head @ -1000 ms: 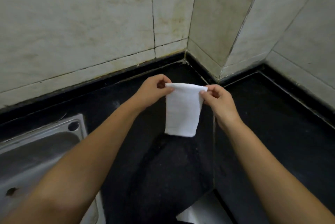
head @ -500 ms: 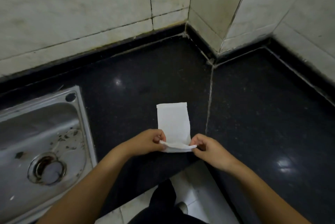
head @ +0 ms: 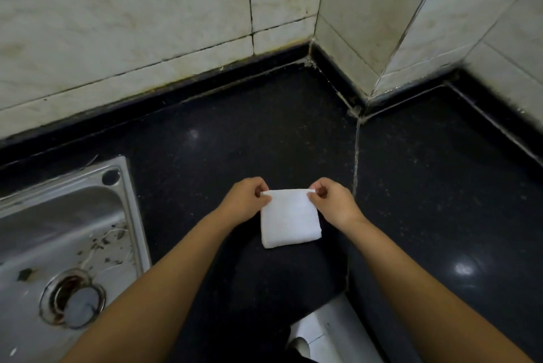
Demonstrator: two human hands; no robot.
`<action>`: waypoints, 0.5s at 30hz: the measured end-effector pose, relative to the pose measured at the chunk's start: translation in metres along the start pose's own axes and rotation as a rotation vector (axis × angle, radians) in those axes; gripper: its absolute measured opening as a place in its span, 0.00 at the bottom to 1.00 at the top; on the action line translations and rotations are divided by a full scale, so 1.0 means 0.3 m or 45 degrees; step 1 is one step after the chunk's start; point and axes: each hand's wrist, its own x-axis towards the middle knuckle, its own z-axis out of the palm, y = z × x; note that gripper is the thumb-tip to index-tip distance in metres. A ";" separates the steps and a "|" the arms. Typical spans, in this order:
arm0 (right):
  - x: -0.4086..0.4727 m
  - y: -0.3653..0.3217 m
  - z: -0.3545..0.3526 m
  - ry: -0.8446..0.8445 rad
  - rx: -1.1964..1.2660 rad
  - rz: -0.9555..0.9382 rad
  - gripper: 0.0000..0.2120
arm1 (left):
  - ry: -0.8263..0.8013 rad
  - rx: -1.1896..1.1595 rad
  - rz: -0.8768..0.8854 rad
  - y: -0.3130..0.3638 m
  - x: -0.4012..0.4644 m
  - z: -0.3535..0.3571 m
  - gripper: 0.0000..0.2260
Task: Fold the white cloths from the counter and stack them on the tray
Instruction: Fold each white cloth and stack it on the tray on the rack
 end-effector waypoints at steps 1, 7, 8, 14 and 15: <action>0.015 -0.001 0.012 0.012 -0.056 0.013 0.03 | 0.008 0.062 0.014 -0.003 0.013 0.005 0.02; 0.046 0.003 0.050 0.089 -0.283 0.043 0.09 | 0.015 0.336 0.210 -0.029 0.050 0.031 0.11; 0.046 0.003 0.051 0.093 -0.295 0.040 0.11 | -0.015 0.394 0.249 -0.026 0.056 0.031 0.14; 0.007 0.028 0.010 0.119 -0.191 0.130 0.15 | -0.114 0.694 0.437 0.052 0.071 0.071 0.19; -0.007 0.039 0.000 0.112 -0.172 0.158 0.15 | -0.120 0.742 0.419 0.068 0.066 0.084 0.19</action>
